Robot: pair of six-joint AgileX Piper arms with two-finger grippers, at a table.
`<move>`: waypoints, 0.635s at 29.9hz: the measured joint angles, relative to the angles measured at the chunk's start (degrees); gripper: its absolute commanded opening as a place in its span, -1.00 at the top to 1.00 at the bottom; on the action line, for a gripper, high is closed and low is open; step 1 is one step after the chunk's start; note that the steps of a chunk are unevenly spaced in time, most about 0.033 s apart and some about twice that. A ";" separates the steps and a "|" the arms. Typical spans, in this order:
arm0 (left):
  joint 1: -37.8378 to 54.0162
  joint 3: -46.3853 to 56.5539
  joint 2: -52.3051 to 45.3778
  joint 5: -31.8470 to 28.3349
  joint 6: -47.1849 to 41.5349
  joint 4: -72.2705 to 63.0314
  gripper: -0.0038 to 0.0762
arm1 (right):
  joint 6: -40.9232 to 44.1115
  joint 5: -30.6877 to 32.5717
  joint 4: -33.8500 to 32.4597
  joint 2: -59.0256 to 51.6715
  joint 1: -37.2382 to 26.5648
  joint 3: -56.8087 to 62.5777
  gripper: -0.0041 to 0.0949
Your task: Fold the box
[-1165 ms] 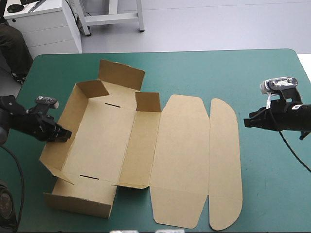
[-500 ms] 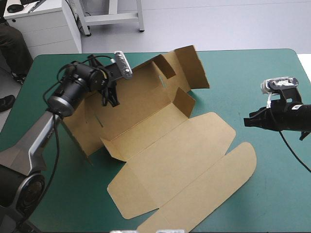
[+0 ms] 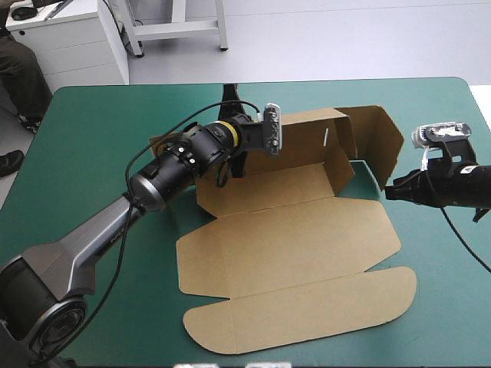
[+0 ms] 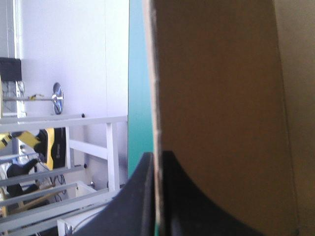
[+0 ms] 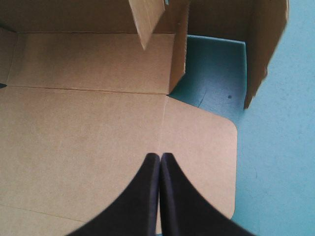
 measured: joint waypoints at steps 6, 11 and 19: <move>-6.14 0.00 -0.25 -0.56 0.15 1.64 0.93 | 0.04 0.20 0.00 0.00 0.00 -1.26 0.95; -9.22 0.06 -2.63 -0.05 0.38 1.13 0.93 | 1.32 1.35 0.00 0.00 0.00 -6.03 0.95; -9.45 1.53 -3.06 4.27 0.32 2.87 0.93 | 3.72 2.27 0.00 -0.04 0.00 -10.29 0.95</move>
